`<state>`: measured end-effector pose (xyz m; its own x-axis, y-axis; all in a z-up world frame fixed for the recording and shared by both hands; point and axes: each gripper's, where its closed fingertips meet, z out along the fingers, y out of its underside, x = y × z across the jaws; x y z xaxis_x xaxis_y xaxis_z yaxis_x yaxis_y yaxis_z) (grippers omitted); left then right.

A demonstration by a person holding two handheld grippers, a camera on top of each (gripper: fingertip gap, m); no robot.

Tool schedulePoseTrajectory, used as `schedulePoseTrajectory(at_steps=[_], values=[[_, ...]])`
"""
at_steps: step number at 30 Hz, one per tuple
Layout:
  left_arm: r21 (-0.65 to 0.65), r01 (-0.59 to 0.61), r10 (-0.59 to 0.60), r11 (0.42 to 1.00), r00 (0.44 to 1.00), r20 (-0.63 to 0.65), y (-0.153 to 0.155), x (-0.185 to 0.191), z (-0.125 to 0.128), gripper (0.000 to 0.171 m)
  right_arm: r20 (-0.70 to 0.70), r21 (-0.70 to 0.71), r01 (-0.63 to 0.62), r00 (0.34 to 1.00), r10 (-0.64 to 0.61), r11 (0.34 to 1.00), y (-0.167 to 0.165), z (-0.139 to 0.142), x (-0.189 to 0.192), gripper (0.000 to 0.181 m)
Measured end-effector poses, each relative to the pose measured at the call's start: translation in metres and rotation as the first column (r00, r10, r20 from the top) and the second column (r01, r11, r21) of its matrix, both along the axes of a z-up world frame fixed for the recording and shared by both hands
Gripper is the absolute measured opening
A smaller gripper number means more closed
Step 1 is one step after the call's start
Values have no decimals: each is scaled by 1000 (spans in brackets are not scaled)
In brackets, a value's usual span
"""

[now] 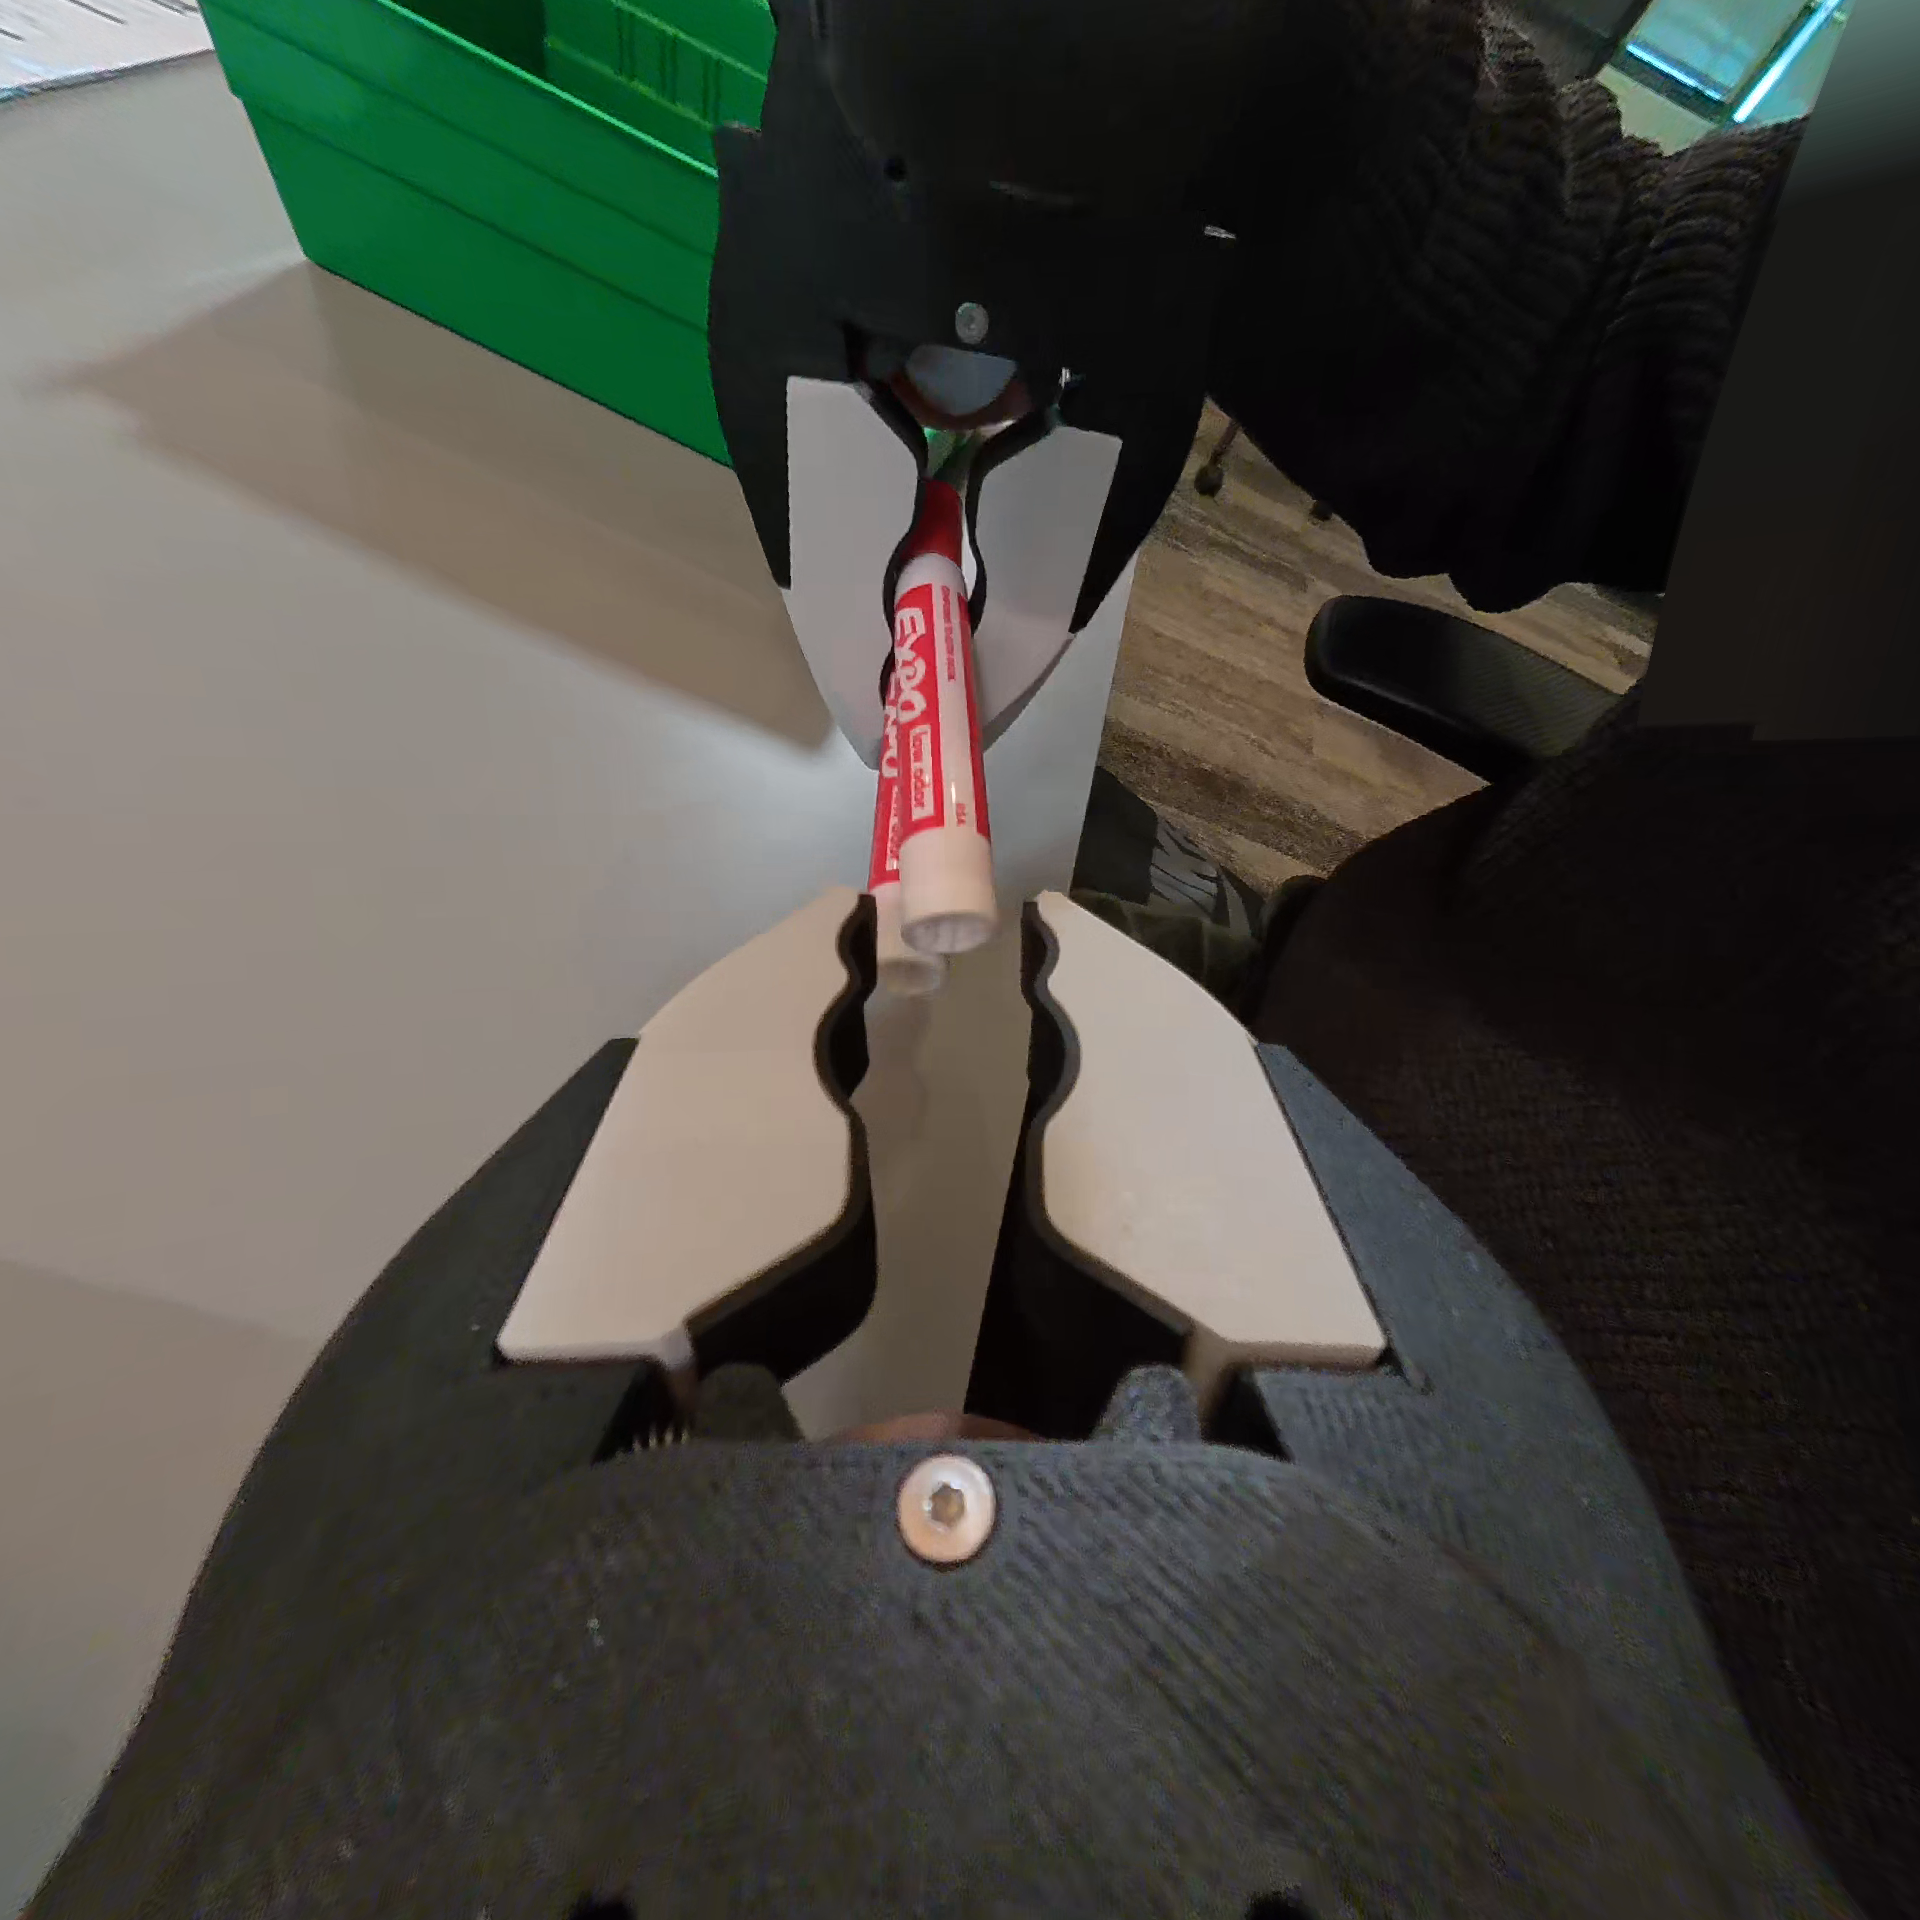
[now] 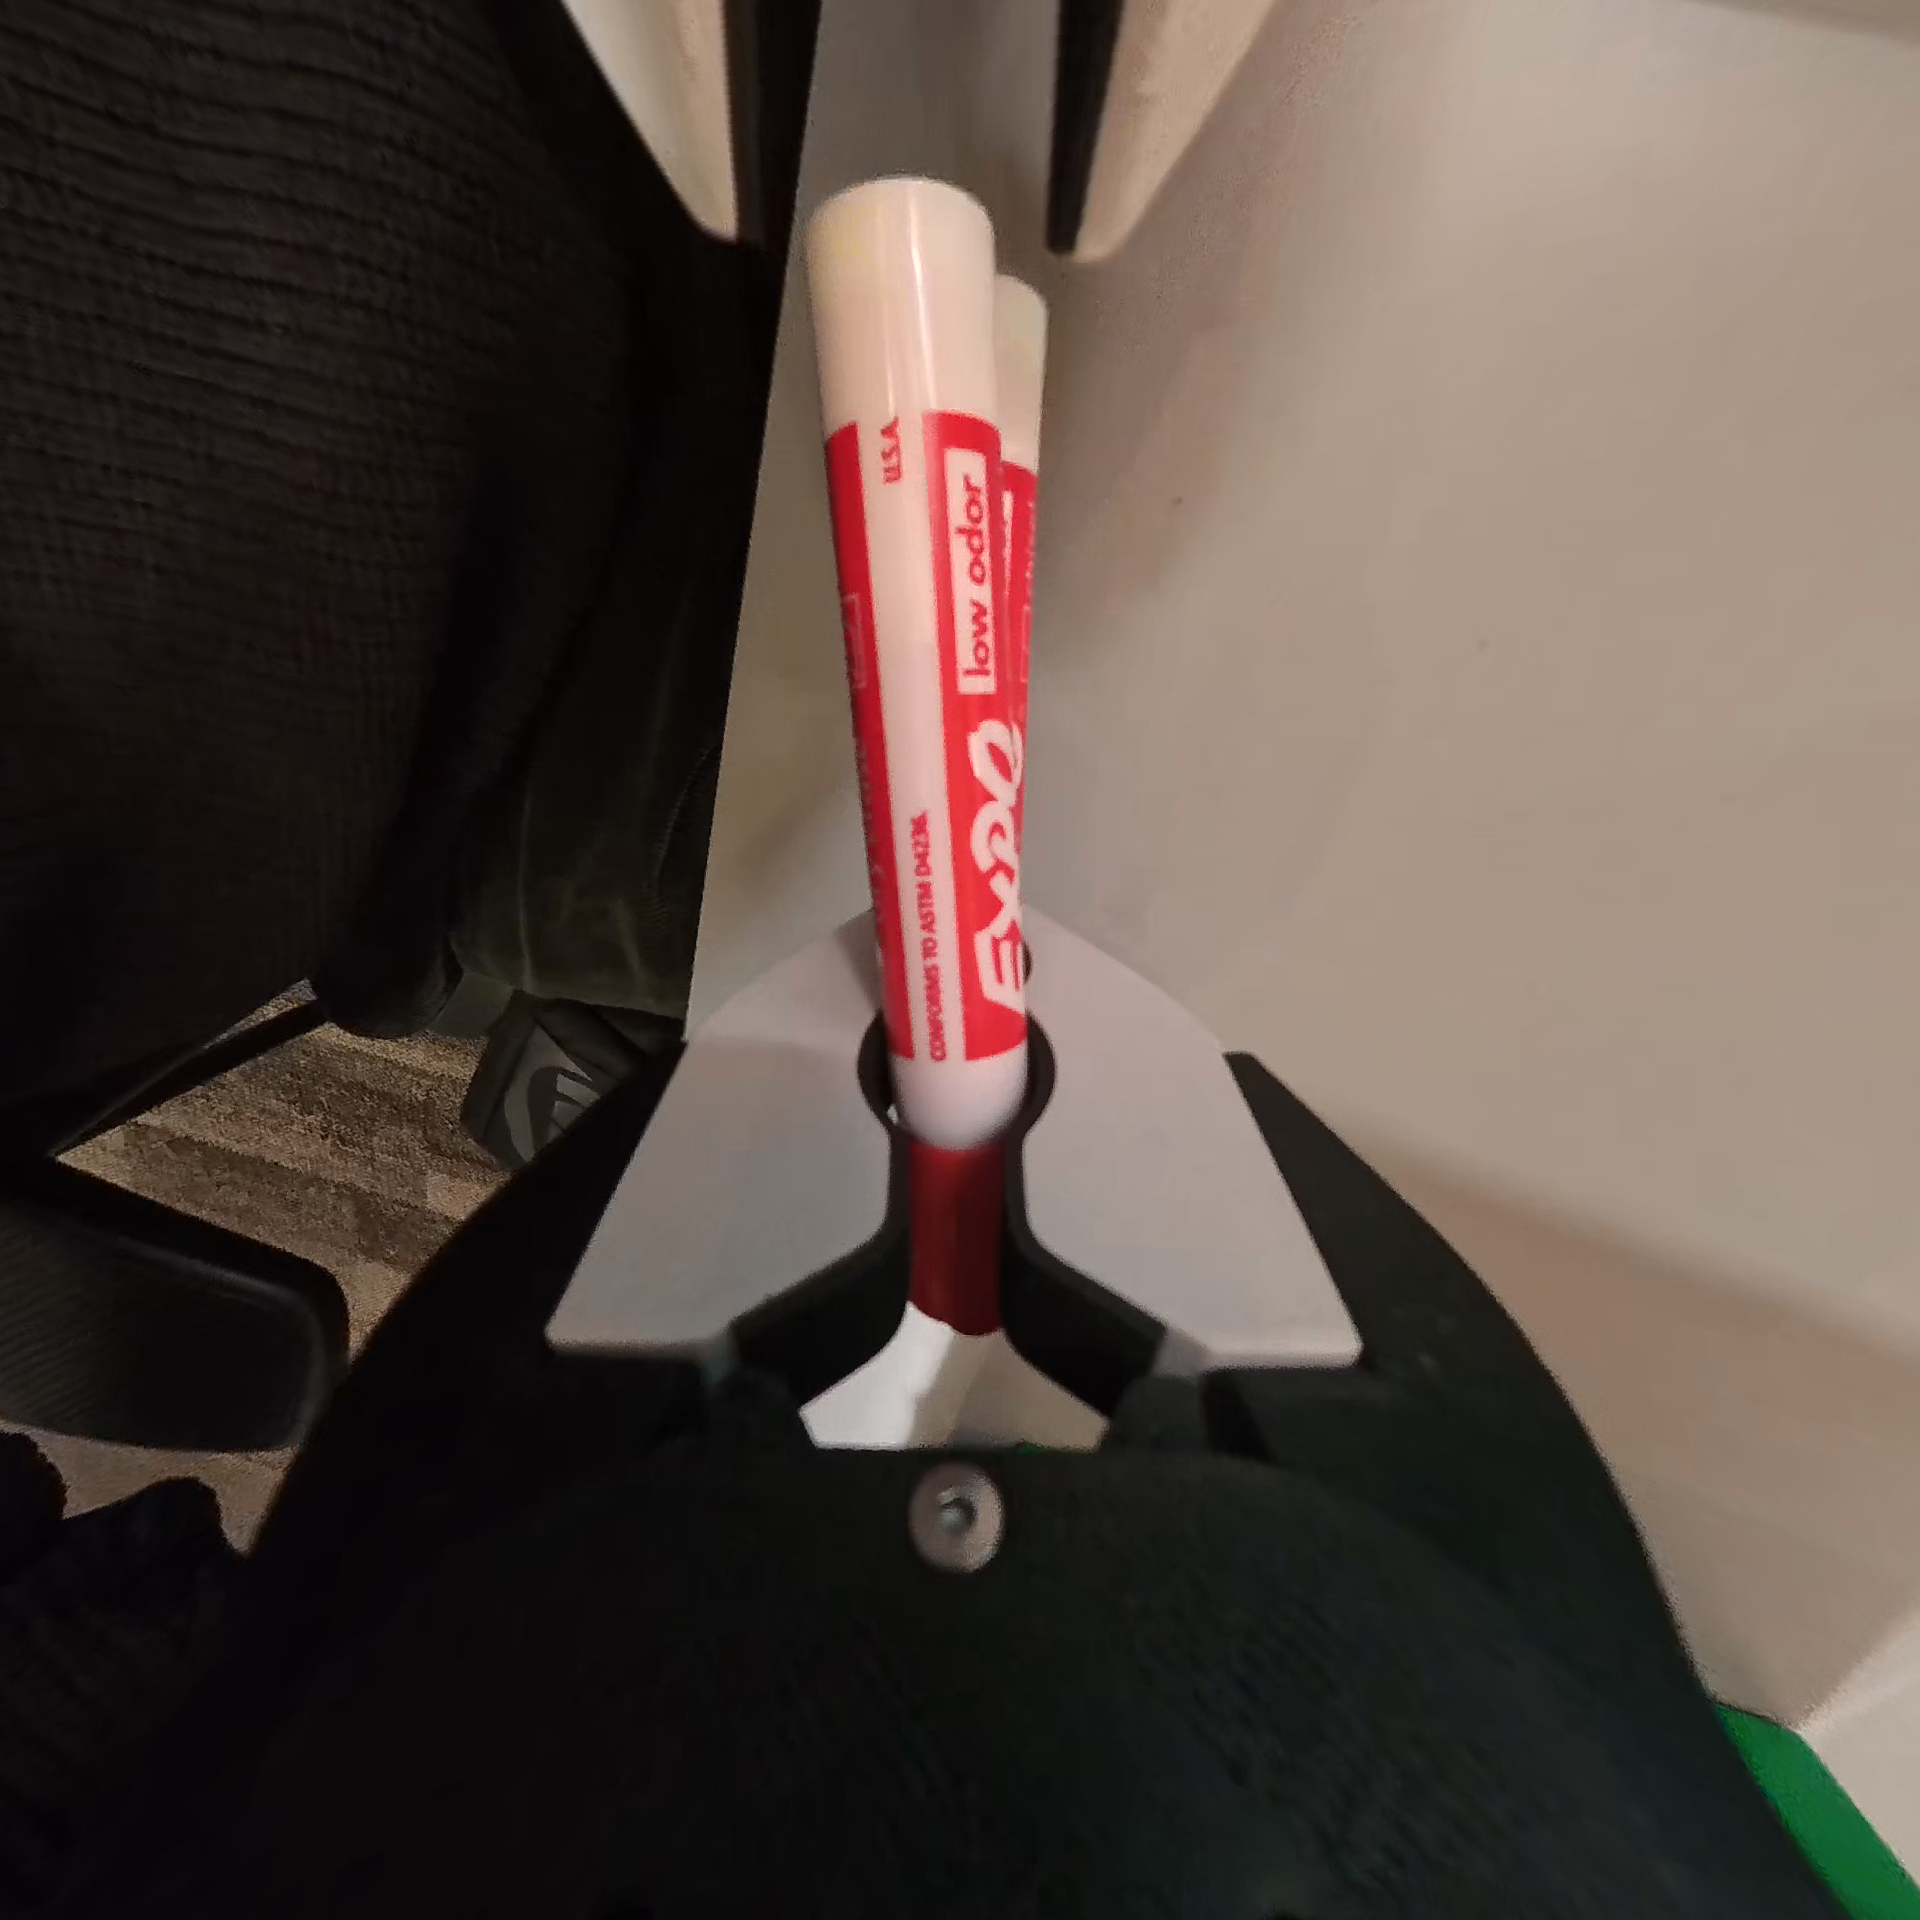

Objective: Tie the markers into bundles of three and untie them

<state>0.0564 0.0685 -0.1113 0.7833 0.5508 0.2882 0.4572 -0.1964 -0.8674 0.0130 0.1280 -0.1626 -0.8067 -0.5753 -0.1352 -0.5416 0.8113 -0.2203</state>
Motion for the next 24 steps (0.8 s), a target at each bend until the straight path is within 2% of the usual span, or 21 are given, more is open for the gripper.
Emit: schedulePoseTrajectory(at_steps=[12,24], values=[[-33,-27,27,999,1000,3,0,-1,-9,22,30,-9,-12,999,12,1000,-2,0,9,14],[-27,-2,2,1000,1000,18,3,3,-9,29,32,-8,-8,999,8,1000,-2,1,8,14]])
